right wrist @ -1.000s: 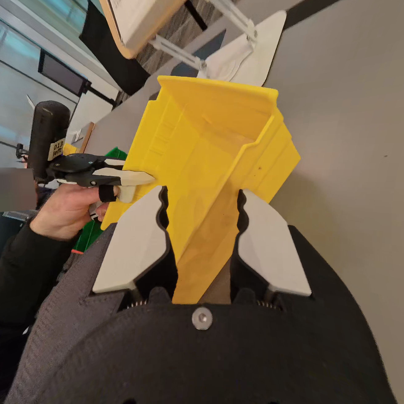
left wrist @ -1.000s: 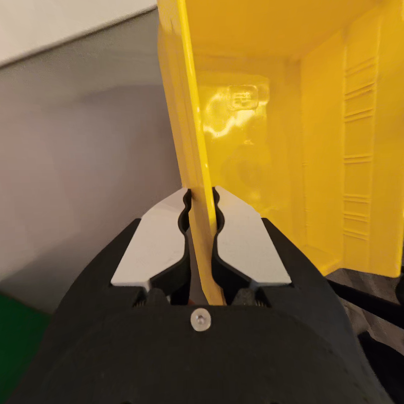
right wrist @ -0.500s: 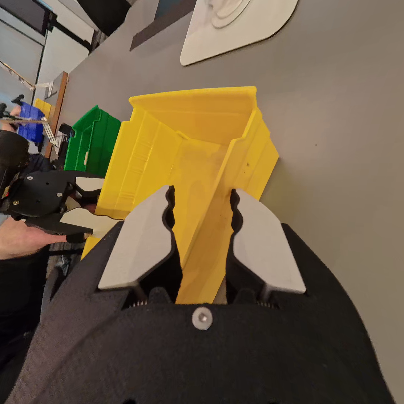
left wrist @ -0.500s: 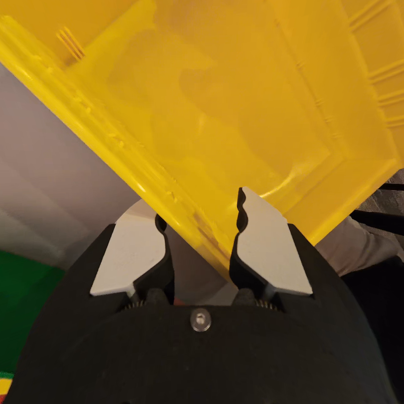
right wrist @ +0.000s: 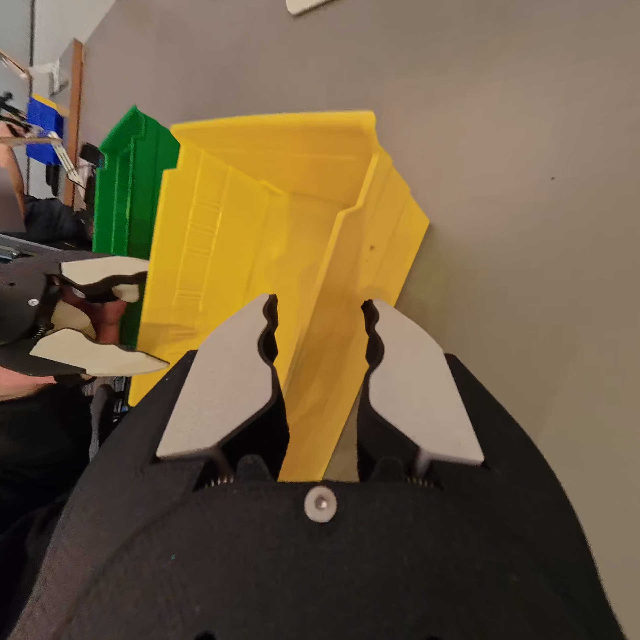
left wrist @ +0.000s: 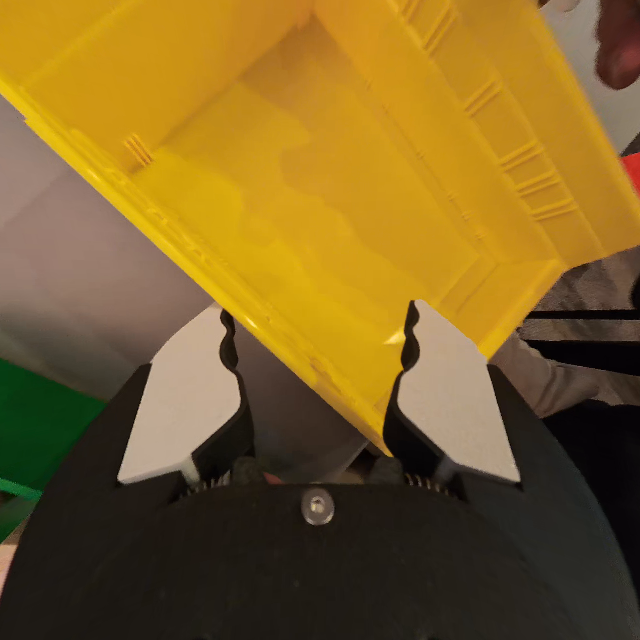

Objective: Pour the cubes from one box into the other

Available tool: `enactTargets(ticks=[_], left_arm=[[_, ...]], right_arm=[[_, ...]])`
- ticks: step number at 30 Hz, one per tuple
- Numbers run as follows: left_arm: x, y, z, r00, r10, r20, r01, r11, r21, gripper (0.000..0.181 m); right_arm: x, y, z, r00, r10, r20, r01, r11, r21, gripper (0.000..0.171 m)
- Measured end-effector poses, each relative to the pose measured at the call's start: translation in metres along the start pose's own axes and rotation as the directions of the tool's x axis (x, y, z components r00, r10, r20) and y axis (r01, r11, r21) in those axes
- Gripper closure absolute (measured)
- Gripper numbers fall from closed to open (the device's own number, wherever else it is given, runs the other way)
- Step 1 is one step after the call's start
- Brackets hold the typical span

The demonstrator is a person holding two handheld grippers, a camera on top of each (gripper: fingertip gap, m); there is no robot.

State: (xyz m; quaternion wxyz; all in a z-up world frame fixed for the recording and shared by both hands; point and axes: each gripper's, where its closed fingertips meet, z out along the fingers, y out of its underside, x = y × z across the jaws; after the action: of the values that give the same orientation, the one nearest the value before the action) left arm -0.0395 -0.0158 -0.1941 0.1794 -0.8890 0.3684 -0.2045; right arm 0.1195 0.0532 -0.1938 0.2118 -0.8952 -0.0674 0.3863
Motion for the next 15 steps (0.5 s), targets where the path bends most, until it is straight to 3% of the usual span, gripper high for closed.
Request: enactTargets(ticks=[1,7,10,12,15], left_arm=[[0.000,-0.003,-0.004,1.000,-0.012,-0.012,0.012,1.000,0.027,0.088],[-0.019,-0.026,-0.049,0.998,-0.049,-0.031,0.056,0.963,0.262,0.103],[-0.039,-0.037,-0.078,0.994,-0.108,-0.002,0.099,0.907,0.408,0.106],[-0.037,-0.038,-0.085,0.996,-0.081,-0.026,0.085,0.908,0.411,0.107],[-0.051,-0.038,-0.092,0.994,-0.040,0.100,-0.008,0.901,0.433,0.116]], right_arm=[[-0.003,-0.002,-0.001,1.000,-0.006,0.007,0.006,1.000,0.006,0.127],[-0.012,-0.025,-0.013,0.992,-0.117,-0.043,0.122,0.983,0.141,0.125],[-0.029,-0.038,-0.021,0.970,-0.230,-0.077,0.241,0.946,0.214,0.127],[-0.041,-0.046,-0.024,0.952,-0.290,-0.099,0.307,0.914,0.266,0.128],[-0.057,-0.051,-0.026,0.916,-0.372,-0.148,0.400,0.869,0.290,0.128]])
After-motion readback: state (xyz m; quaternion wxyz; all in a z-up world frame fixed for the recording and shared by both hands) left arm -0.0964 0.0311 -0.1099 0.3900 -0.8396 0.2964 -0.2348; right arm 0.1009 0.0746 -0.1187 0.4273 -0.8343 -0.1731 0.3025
